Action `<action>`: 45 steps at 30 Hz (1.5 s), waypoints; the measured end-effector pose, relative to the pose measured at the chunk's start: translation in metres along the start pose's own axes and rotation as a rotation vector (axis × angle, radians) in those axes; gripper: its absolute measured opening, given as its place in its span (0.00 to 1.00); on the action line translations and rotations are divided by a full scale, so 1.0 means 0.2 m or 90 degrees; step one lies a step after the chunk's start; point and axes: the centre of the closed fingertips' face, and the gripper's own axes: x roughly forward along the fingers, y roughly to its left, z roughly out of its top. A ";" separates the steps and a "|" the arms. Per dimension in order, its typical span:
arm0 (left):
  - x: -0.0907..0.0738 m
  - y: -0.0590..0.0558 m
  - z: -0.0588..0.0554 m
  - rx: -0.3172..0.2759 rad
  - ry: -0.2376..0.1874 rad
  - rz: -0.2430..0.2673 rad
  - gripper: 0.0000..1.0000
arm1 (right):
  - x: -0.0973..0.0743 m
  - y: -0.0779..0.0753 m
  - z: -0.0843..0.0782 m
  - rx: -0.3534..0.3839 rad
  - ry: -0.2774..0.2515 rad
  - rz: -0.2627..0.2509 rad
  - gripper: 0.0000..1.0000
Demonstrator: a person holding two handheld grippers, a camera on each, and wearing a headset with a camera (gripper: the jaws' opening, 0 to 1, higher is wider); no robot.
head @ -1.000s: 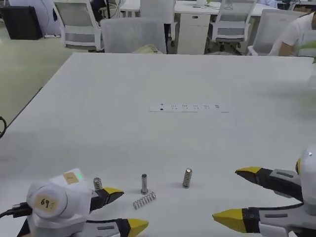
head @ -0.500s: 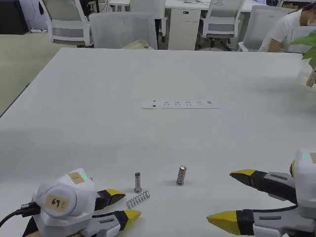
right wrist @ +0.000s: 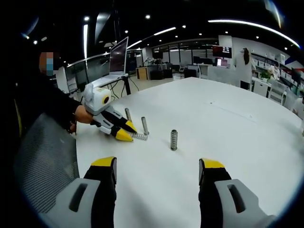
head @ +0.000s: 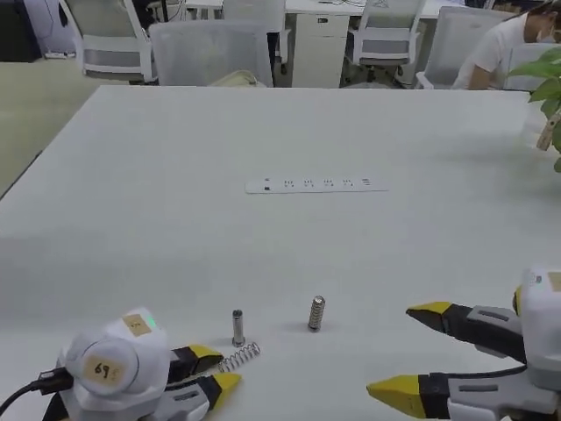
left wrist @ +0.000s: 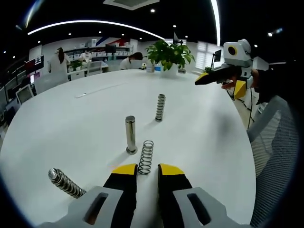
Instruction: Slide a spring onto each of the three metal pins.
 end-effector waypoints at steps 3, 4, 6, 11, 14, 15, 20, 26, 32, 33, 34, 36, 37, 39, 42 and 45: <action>0.01 0.00 0.00 0.009 0.000 0.002 0.05 | 0.00 0.00 0.00 0.001 -0.001 0.002 0.69; 0.01 0.01 0.00 0.008 0.000 0.003 0.05 | 0.00 0.00 0.00 0.000 -0.001 0.003 0.68; 0.01 0.01 0.01 0.013 -0.001 0.003 0.03 | 0.00 0.00 0.00 0.001 0.000 0.005 0.68; 0.00 -0.01 0.00 0.027 0.005 -0.004 0.03 | 0.01 0.01 0.00 -0.001 0.003 0.008 0.68; -0.02 -0.03 0.00 0.032 0.006 -0.015 0.03 | 0.01 0.02 0.00 -0.003 0.000 0.010 0.67; -0.03 -0.04 0.01 0.035 0.005 -0.018 0.03 | 0.01 0.02 0.01 -0.003 0.000 0.011 0.67; -0.08 -0.06 0.06 0.041 -0.004 -0.027 0.03 | 0.02 0.03 0.03 -0.010 -0.005 0.016 0.67; -0.14 -0.08 0.11 0.053 -0.014 -0.024 0.03 | 0.01 0.05 0.05 -0.018 -0.009 0.020 0.66; -0.20 -0.12 0.16 0.065 -0.030 -0.026 0.03 | 0.00 0.07 0.06 -0.023 -0.012 0.026 0.66; -0.21 -0.13 0.17 0.068 -0.031 -0.027 0.03 | 0.00 0.08 0.06 -0.024 -0.011 0.027 0.66; -0.21 -0.13 0.17 0.071 -0.031 -0.027 0.03 | 0.00 0.08 0.06 -0.025 -0.010 0.028 0.66; -0.23 -0.14 0.18 0.072 -0.034 -0.027 0.03 | 0.00 0.10 0.07 -0.030 -0.010 0.032 0.66; -0.24 -0.14 0.19 0.073 -0.036 -0.027 0.03 | 0.00 0.11 0.07 -0.032 -0.012 0.034 0.66; -0.26 -0.16 0.21 0.076 -0.042 -0.029 0.03 | -0.01 0.13 0.09 -0.035 -0.013 0.039 0.66; -0.29 -0.18 0.24 0.083 -0.049 -0.031 0.03 | 0.00 0.15 0.11 -0.043 -0.015 0.043 0.66; -0.32 -0.21 0.27 0.091 -0.058 -0.033 0.03 | 0.01 0.17 0.13 -0.049 -0.020 0.051 0.65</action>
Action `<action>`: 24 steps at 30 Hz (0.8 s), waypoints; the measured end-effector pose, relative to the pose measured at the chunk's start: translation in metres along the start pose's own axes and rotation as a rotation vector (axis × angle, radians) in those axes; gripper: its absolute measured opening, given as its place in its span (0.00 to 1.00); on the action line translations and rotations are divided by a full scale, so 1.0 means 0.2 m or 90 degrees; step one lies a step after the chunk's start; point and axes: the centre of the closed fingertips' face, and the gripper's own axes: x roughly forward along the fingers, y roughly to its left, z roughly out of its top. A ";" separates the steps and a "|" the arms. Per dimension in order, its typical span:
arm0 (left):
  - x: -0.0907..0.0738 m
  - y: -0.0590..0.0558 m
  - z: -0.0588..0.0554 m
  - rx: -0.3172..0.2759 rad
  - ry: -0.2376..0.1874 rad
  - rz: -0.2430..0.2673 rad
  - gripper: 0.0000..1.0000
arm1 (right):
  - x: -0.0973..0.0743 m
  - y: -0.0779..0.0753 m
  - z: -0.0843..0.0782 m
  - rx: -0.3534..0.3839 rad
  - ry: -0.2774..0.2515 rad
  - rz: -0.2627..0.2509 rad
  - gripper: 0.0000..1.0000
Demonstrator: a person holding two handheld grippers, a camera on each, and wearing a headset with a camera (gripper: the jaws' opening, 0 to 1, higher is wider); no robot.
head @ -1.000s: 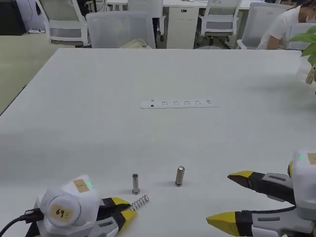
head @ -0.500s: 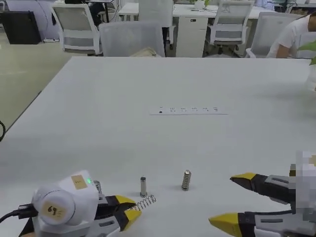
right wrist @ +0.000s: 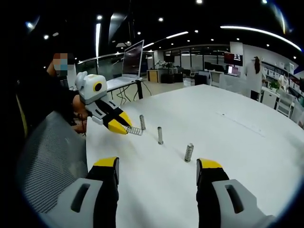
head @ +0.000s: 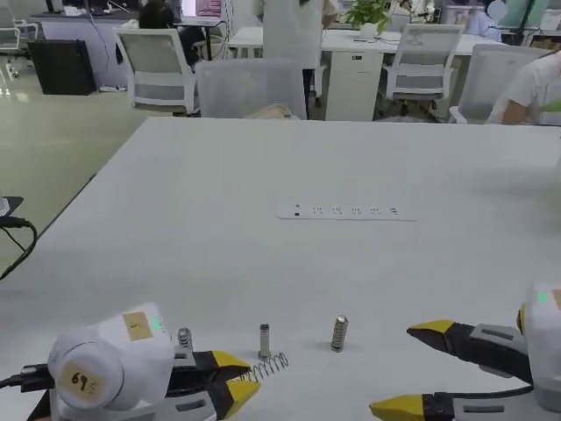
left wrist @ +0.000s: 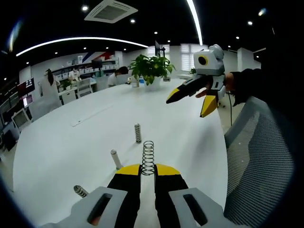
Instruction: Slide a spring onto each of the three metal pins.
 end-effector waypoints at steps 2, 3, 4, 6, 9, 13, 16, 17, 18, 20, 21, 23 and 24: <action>-0.02 -0.01 0.03 0.006 -0.006 -0.001 0.03 | 0.01 0.02 0.02 -0.007 0.000 0.007 0.64; -0.02 -0.02 0.04 0.009 -0.009 -0.001 0.03 | 0.01 0.03 0.03 -0.011 -0.001 0.011 0.64; -0.03 -0.03 0.05 0.012 -0.012 -0.002 0.03 | 0.02 0.03 0.03 -0.013 -0.001 0.014 0.63; -0.04 -0.04 0.07 0.018 -0.017 -0.003 0.03 | 0.02 0.05 0.05 -0.020 -0.002 0.019 0.63; -0.07 -0.06 0.11 0.029 -0.026 -0.006 0.03 | 0.03 0.07 0.09 -0.029 -0.007 0.028 0.62; -0.09 -0.10 0.13 0.044 -0.032 -0.017 0.03 | 0.05 0.11 0.12 -0.041 -0.013 0.049 0.59; -0.09 -0.12 0.14 0.058 -0.031 -0.024 0.03 | 0.05 0.15 0.14 -0.046 -0.013 0.066 0.55; -0.09 -0.14 0.15 0.066 -0.031 -0.034 0.03 | 0.06 0.17 0.14 -0.049 -0.012 0.076 0.54; -0.09 -0.15 0.15 0.069 -0.033 -0.040 0.03 | 0.07 0.19 0.14 -0.052 -0.009 0.084 0.52; -0.09 -0.17 0.16 0.079 -0.034 -0.052 0.03 | 0.08 0.22 0.13 -0.059 -0.003 0.098 0.51; -0.09 -0.18 0.16 0.082 -0.035 -0.055 0.03 | 0.08 0.23 0.13 -0.062 0.000 0.106 0.51; -0.10 -0.22 0.18 0.096 -0.043 -0.078 0.03 | 0.09 0.27 0.13 -0.069 0.001 0.124 0.49; -0.10 -0.23 0.18 0.101 -0.045 -0.084 0.03 | 0.09 0.28 0.13 -0.072 0.001 0.130 0.48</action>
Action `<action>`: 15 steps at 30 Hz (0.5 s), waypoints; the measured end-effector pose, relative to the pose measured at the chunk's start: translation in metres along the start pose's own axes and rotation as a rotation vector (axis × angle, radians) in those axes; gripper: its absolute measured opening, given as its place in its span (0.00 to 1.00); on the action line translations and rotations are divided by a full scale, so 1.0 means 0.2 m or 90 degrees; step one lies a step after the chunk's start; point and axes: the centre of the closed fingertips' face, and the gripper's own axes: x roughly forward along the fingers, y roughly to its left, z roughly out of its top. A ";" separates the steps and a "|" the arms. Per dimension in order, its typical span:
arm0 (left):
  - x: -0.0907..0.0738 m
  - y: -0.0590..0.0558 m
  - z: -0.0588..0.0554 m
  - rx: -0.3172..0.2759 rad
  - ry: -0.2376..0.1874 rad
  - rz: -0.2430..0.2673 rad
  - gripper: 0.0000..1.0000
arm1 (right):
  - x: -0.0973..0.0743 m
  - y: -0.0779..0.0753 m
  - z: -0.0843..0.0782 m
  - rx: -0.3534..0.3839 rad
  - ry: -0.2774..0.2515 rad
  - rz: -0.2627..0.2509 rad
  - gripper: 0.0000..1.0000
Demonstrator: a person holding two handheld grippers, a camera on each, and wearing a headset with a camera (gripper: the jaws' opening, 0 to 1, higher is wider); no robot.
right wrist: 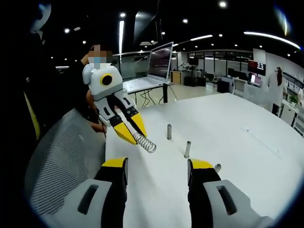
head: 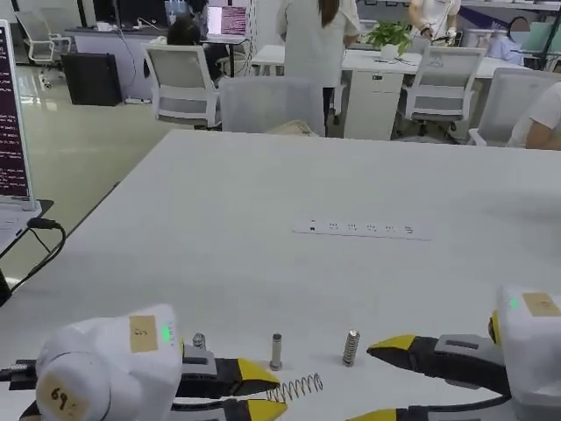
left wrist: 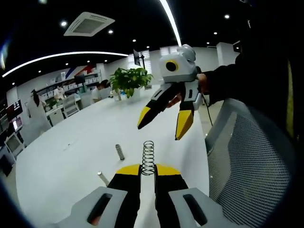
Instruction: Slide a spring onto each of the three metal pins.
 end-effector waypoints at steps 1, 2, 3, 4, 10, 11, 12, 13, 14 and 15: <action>0.00 -0.01 0.00 0.001 0.001 -0.004 0.03 | 0.01 0.02 0.01 -0.002 -0.002 0.009 0.48; 0.00 -0.02 0.01 0.003 0.000 -0.008 0.03 | 0.01 0.03 0.01 -0.003 -0.003 0.018 0.47; 0.00 -0.03 0.01 0.007 0.001 -0.015 0.03 | 0.01 0.04 0.01 -0.001 -0.005 0.026 0.45; 0.01 -0.04 0.02 0.012 -0.003 -0.025 0.03 | 0.01 0.05 0.01 0.000 -0.006 0.030 0.43; 0.02 -0.10 0.04 0.026 -0.007 -0.055 0.03 | 0.04 0.11 0.02 -0.012 -0.003 0.067 0.35; 0.02 -0.11 0.04 0.028 -0.009 -0.059 0.03 | 0.04 0.12 0.02 -0.013 -0.001 0.074 0.33; 0.02 -0.11 0.05 0.029 -0.010 -0.061 0.03 | 0.04 0.13 0.02 -0.013 -0.001 0.076 0.31; 0.02 -0.12 0.05 0.029 -0.012 -0.064 0.03 | 0.04 0.14 0.02 -0.016 -0.001 0.082 0.30; 0.02 -0.12 0.05 0.030 -0.013 -0.066 0.03 | 0.05 0.16 0.02 -0.016 0.001 0.094 0.28; 0.02 -0.13 0.06 0.031 -0.015 -0.069 0.03 | 0.05 0.16 0.02 -0.016 0.000 0.096 0.26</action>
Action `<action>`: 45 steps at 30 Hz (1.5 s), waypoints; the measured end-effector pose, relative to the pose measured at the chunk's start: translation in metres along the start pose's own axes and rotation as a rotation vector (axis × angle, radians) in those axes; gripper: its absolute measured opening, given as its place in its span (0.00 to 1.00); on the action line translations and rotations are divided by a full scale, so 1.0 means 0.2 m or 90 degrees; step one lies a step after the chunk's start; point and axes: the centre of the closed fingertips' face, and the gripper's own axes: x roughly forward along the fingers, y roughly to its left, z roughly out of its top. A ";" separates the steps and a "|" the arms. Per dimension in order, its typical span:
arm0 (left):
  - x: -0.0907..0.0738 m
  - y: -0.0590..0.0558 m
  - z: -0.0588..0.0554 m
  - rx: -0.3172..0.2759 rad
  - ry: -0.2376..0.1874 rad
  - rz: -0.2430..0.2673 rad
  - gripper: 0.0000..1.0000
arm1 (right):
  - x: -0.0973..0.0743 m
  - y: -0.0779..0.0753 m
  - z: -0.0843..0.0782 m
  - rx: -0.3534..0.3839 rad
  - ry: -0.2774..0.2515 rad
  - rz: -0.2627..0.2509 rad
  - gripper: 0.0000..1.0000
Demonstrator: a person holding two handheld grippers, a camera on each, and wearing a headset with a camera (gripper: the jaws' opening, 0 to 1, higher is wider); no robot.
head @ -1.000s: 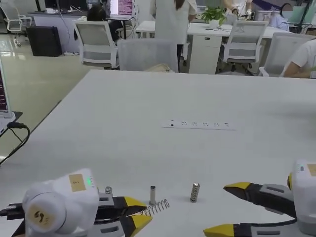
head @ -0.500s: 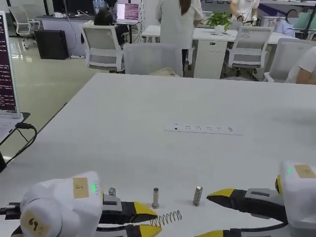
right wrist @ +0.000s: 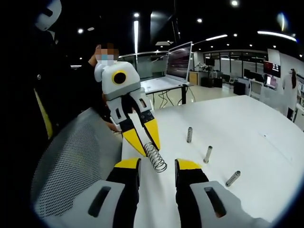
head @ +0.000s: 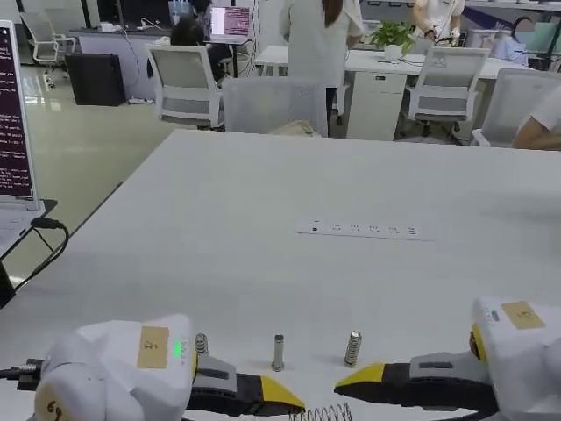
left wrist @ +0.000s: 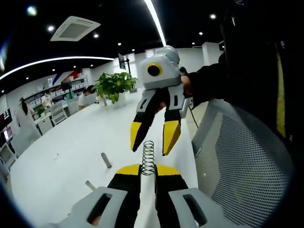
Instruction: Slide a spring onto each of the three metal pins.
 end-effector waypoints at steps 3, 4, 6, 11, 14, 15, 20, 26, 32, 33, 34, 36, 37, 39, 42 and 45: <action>0.00 -0.01 0.01 0.002 -0.004 -0.006 0.03 | 0.01 0.02 0.00 0.003 -0.003 0.015 0.25; 0.00 -0.01 0.01 0.002 -0.005 -0.007 0.03 | 0.01 0.03 0.00 0.001 -0.003 0.017 0.24; 0.00 -0.02 0.02 0.002 -0.006 -0.010 0.03 | 0.02 0.04 0.00 0.003 0.000 0.024 0.24; 0.00 -0.04 0.03 0.003 -0.012 -0.020 0.03 | 0.02 0.05 0.00 -0.001 -0.007 0.036 0.18; 0.00 -0.05 0.04 0.005 -0.016 -0.025 0.03 | 0.02 0.06 -0.01 0.004 -0.006 0.045 0.15; 0.00 -0.05 0.04 0.006 -0.016 -0.026 0.03 | 0.02 0.06 -0.01 0.003 -0.006 0.045 0.15; 0.01 -0.06 0.04 0.007 -0.015 -0.029 0.03 | 0.01 0.06 -0.02 -0.006 -0.001 0.047 0.12; 0.01 -0.06 0.03 0.010 -0.011 -0.030 0.03 | 0.02 0.08 -0.02 -0.009 0.021 0.056 0.10; 0.02 -0.05 0.02 0.006 -0.012 -0.026 0.03 | 0.02 0.08 0.00 -0.027 0.050 0.064 0.09; 0.01 -0.05 0.02 0.005 -0.013 -0.024 0.03 | 0.02 0.08 0.00 -0.031 0.062 0.065 0.09; 0.01 -0.05 0.02 0.003 -0.014 -0.023 0.03 | 0.02 0.08 0.01 -0.035 0.072 0.066 0.09; 0.01 -0.04 0.02 0.002 -0.015 -0.021 0.03 | 0.02 0.08 0.02 -0.044 0.092 0.070 0.09; 0.01 -0.04 0.02 0.001 -0.015 -0.019 0.03 | 0.03 0.07 0.03 -0.051 0.106 0.071 0.09; 0.01 -0.04 0.02 0.000 -0.016 -0.017 0.03 | 0.03 0.07 0.03 -0.060 0.128 0.072 0.09; 0.02 -0.03 0.02 -0.002 -0.017 -0.014 0.03 | 0.03 0.07 0.04 -0.083 0.163 0.079 0.08; 0.02 -0.02 0.02 -0.003 -0.018 -0.011 0.03 | 0.04 0.06 0.05 -0.102 0.204 0.081 0.08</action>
